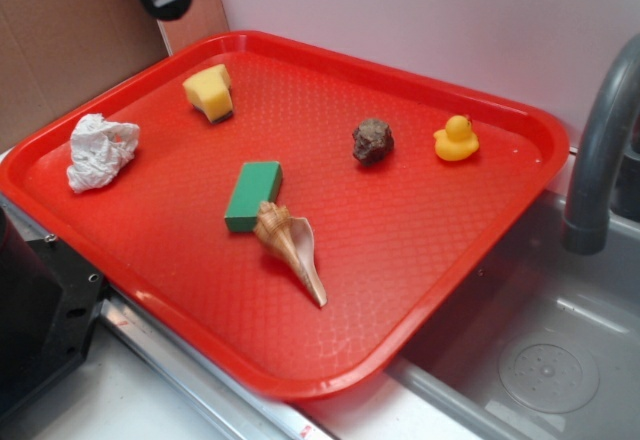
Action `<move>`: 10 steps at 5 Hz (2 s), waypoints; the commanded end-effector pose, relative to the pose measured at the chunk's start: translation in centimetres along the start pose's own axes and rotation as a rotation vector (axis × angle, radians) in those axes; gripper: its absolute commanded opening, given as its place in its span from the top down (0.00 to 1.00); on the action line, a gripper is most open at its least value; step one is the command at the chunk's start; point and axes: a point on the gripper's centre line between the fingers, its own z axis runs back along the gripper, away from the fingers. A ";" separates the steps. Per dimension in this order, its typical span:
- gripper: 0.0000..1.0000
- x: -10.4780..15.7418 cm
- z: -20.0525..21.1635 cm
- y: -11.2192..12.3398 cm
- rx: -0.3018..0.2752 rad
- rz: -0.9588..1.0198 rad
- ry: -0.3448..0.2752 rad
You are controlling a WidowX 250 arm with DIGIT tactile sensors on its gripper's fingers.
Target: Grab the rock.
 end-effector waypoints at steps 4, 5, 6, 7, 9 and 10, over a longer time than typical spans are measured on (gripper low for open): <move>0.00 8.2 -16.1 -1.5 0.048 -0.159 0.149; 0.07 8.0 -18.4 -2.5 0.012 -0.161 0.195; 1.00 7.4 -18.4 -2.8 -0.008 -0.132 0.214; 1.00 6.7 -15.0 -1.4 0.036 -0.063 0.197; 1.00 1.2 -3.2 4.3 0.124 0.344 0.313; 1.00 -1.4 0.2 5.7 0.162 0.595 0.275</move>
